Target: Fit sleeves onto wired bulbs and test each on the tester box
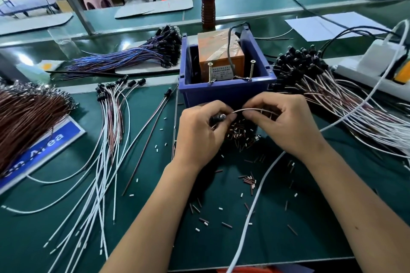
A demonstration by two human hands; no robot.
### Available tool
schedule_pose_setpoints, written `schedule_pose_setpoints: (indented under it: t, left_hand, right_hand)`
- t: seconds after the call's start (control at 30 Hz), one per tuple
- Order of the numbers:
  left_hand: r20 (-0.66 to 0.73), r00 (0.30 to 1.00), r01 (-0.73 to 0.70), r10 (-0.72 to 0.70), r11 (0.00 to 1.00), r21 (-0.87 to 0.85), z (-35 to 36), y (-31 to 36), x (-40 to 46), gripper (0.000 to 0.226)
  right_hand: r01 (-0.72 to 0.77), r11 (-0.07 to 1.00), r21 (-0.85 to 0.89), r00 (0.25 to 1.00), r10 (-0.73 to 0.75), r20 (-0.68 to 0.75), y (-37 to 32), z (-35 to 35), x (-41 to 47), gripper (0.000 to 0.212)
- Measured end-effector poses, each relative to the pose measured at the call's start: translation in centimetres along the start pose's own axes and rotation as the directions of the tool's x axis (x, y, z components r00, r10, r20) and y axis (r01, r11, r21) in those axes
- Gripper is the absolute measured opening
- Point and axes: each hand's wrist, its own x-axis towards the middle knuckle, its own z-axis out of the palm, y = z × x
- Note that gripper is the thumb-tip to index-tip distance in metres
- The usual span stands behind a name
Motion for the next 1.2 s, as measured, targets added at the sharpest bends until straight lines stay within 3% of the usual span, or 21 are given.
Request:
schedule_pose_setpoints:
  t: [0.33, 0.83, 1.03, 1.2]
  left_hand:
    - [0.061, 0.998, -0.018, 0.016, 0.999, 0.033, 0.0, 0.1, -0.4, 0.002]
    - [-0.008, 1.0, 0.02, -0.021, 0.999, -0.039, 0.3, 0.2, -0.2, 0.004]
    - [0.008, 1.0, 0.017, -0.016, 0.998, -0.057, -0.1, 0.1, -0.1, 0.004]
    - [-0.065, 0.985, 0.143, -0.16, 0.967, -0.209, -1.1, -0.5, -0.2, 0.006]
  right_hand:
    - [0.008, 0.998, 0.06, 0.998, -0.011, 0.063, -0.1, 0.1, -0.3, 0.004]
    - [0.048, 0.999, -0.017, 0.999, -0.049, -0.017, -0.3, 0.6, -0.1, 0.002]
    - [-0.037, 0.998, 0.054, 0.999, 0.038, -0.015, -0.3, 0.3, -0.2, 0.005]
    - [-0.163, 0.957, 0.238, 0.985, 0.172, -0.014, 0.2, -1.4, -0.1, 0.007]
